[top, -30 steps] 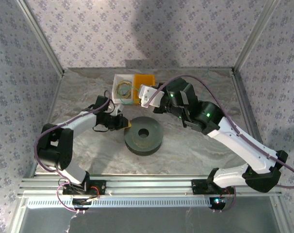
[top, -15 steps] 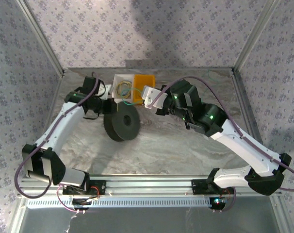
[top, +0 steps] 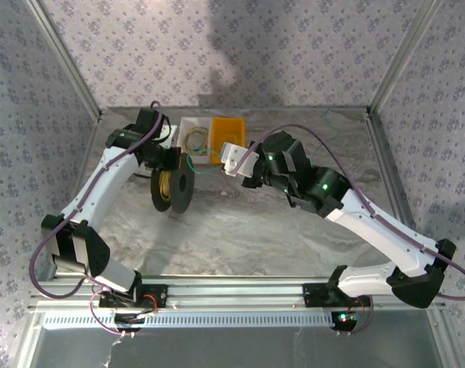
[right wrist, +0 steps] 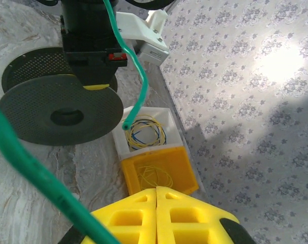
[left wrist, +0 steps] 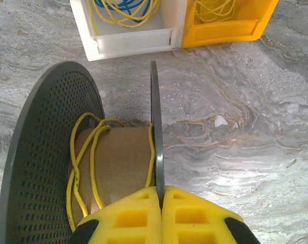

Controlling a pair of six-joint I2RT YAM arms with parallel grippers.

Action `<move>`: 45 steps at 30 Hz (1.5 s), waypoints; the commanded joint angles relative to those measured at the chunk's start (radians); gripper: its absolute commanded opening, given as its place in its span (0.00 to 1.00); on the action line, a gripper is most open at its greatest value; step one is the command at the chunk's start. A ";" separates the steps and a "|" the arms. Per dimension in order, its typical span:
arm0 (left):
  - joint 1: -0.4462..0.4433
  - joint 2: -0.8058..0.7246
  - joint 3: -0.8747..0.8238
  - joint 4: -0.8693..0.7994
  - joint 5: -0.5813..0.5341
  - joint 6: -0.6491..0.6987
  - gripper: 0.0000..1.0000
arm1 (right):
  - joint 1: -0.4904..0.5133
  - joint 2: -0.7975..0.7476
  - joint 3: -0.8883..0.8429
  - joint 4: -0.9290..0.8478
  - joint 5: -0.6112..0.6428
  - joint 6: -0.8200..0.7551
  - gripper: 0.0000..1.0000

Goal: Wrap the cables

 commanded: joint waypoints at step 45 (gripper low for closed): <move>0.318 -0.206 -0.209 0.002 0.437 0.103 0.71 | 0.124 0.504 0.028 0.223 -0.014 -0.208 0.00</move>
